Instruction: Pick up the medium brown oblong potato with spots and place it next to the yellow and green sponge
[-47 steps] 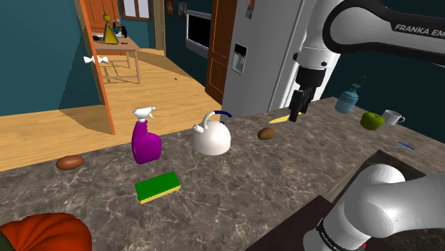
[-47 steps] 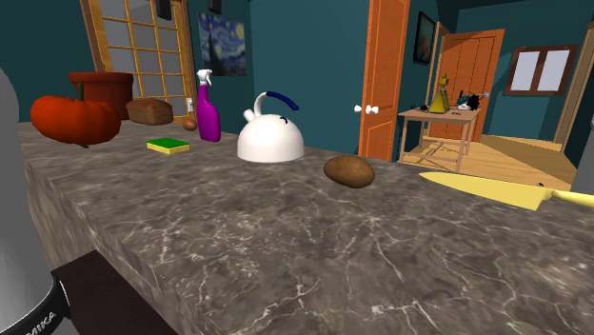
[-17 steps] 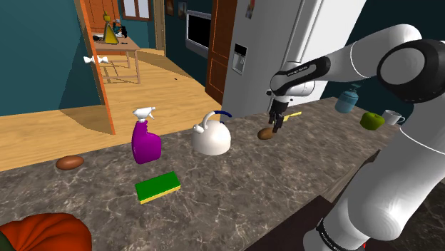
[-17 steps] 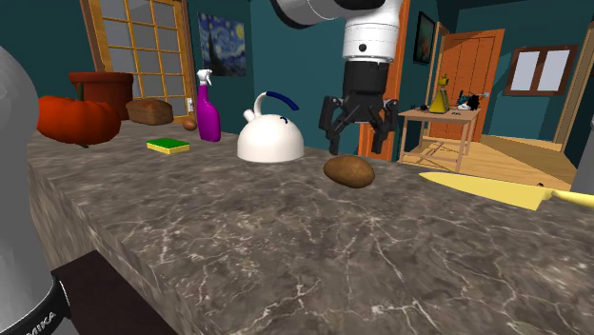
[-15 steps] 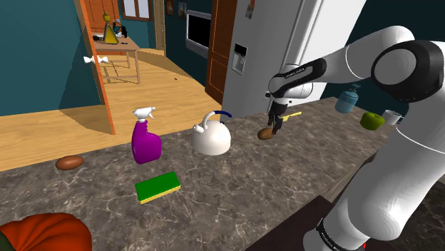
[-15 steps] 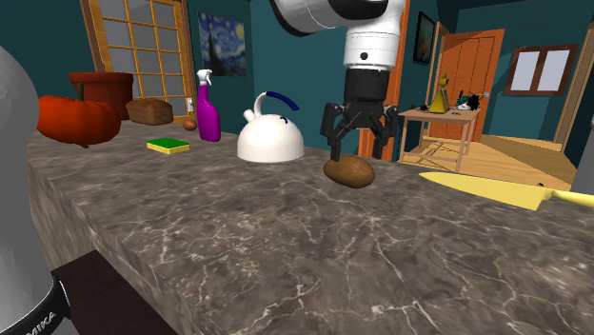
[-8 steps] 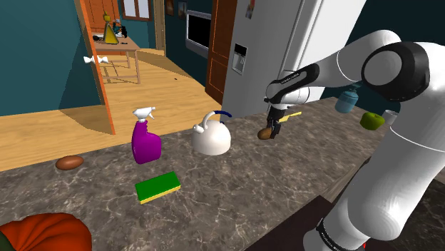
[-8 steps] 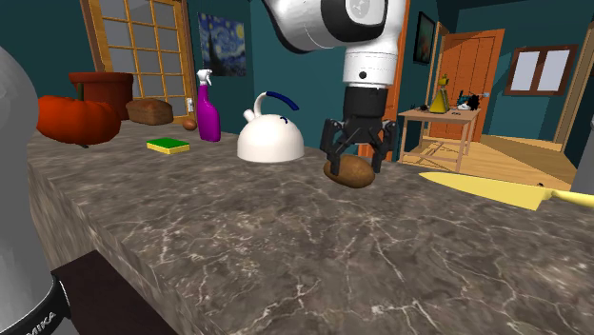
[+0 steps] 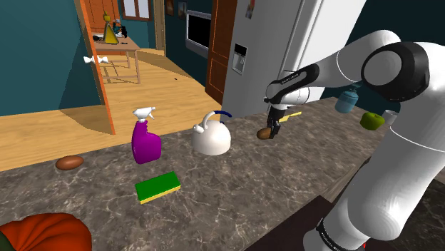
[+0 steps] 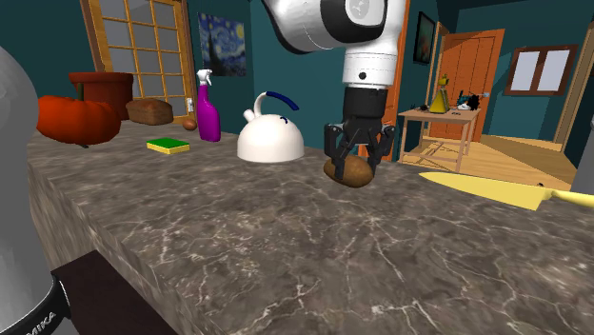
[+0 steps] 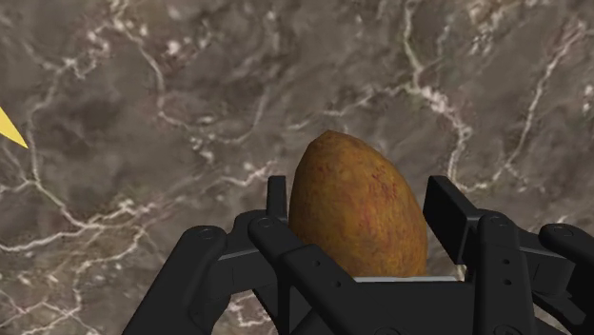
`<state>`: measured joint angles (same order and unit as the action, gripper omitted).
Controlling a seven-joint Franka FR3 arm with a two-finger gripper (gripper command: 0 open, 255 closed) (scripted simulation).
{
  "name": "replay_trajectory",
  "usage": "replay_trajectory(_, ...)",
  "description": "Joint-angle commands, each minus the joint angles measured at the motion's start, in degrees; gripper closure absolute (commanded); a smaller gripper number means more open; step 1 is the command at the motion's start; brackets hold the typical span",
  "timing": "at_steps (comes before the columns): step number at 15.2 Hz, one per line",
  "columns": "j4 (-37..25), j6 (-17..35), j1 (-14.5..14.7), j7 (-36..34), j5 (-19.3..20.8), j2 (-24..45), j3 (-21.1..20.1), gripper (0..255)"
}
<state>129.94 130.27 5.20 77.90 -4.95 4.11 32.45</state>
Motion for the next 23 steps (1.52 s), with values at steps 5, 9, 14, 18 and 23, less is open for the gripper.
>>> replay_trajectory(5,0.0,0.0,0.0,0.0,0.0,0.0,0.0,255)
replay_trajectory(9,-0.5,-1.4,0.1,-0.7,0.9,-1.1,0.1,255)
replay_trajectory(14,-2.1,-5.1,0.3,-2.1,2.8,-3.8,0.1,255)
replay_trajectory(18,-3.5,-8.1,0.3,-3.1,4.0,-5.6,0.0,255)
replay_trajectory(23,-5.6,-11.9,0.4,-4.1,5.3,-7.6,-0.2,255)
